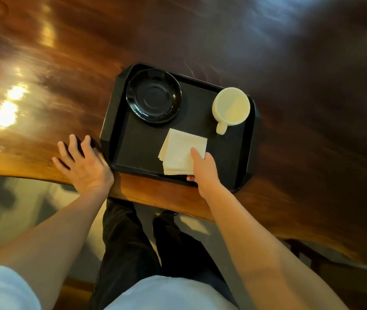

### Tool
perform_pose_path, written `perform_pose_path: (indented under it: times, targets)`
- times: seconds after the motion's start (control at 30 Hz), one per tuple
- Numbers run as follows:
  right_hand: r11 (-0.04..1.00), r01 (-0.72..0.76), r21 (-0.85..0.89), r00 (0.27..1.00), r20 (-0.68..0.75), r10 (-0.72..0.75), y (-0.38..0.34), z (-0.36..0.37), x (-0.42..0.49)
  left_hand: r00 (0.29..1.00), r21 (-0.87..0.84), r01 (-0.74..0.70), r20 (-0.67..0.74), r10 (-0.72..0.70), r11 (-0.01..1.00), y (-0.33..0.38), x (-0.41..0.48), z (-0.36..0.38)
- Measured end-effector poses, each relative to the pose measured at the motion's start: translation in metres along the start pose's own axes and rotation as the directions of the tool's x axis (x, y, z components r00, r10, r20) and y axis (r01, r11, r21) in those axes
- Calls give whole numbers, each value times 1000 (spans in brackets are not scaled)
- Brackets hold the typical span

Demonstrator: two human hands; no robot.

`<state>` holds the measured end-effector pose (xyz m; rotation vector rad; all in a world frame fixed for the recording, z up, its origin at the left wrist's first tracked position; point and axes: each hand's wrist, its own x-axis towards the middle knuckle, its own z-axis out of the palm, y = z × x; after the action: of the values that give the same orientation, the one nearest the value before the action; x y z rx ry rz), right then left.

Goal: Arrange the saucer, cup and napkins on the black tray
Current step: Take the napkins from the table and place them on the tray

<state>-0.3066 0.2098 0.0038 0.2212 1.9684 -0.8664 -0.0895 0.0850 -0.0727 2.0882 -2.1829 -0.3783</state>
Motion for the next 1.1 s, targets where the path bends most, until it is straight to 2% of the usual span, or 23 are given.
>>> perform_pose_path:
  times: [0.17,0.33,0.57,0.67,0.93,1.1]
  targets:
    - [988,47,-145,997,-61,-57,7,4,3,1000,-1,1,-1,-1,1000,0,0,1]
    - [970,91,-223,993,-57,-106,9,3,5,1000,4,-3,-1,3,1000,-1,-1,0]
    - [905,233,-356,957,-80,-278,17,-3,3,1000,-3,-1,3,1,1000,1,-1,-1]
    - [885,245,-395,950,-85,-301,20,-7,3,1000,0,-4,3,4,1000,1,-1,0]
    - [804,284,-523,949,31,-315,23,-35,-6,998,-10,-35,58,35,999,3,1,-11]
    - [782,313,-538,945,93,-314,12,-58,-23,992,7,-85,98,84,996,0,-2,-30]
